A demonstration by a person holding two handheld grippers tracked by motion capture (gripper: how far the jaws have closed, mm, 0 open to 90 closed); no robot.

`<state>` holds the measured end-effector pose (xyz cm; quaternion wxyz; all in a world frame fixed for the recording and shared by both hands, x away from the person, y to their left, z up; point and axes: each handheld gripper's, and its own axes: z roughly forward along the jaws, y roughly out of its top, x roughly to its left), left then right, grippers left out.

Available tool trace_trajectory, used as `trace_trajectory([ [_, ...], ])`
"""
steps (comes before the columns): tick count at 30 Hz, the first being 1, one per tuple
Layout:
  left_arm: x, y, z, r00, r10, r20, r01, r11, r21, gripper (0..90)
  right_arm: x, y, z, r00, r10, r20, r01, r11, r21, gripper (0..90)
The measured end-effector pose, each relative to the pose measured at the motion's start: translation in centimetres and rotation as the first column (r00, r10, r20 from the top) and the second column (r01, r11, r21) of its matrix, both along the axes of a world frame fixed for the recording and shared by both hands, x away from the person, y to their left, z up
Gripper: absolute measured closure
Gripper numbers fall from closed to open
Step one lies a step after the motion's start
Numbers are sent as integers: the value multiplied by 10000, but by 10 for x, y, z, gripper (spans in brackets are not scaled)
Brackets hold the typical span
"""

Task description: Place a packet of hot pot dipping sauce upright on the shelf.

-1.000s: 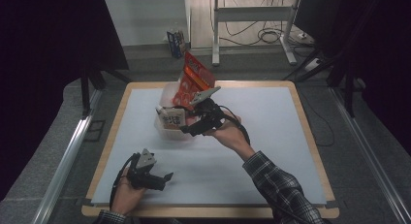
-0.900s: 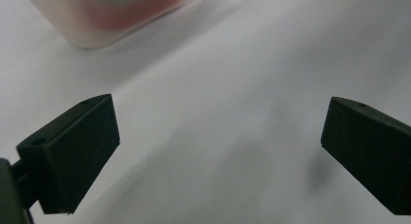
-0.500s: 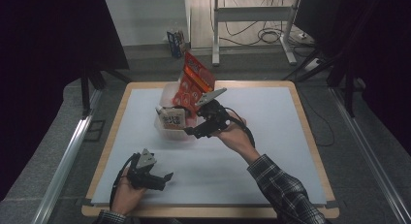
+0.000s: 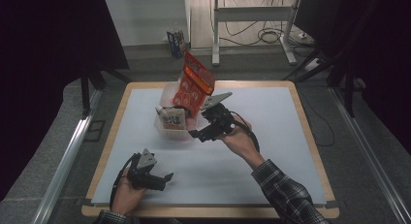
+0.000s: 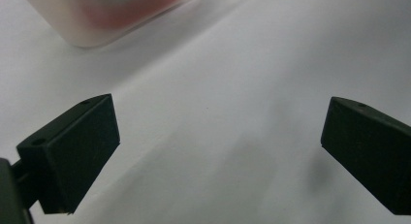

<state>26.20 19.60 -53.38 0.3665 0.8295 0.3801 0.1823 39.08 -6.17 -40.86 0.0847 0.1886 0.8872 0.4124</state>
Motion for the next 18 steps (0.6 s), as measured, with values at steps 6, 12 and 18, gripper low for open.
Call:
trace_trajectory([
  [6,0,0,0,10000,22,10,-22,10000,-54,4,-2,-4,0,10000,8,82,-7,10000,-26,103],
  [12,0,-1,0,10000,20,16,-20,10000,-36,4,-4,-11,0,9998,-177,101,177,9998,30,85],
  [18,0,-1,0,10000,22,32,-22,10000,-30,5,-7,-18,-2,9996,-249,160,248,9997,60,51],
])
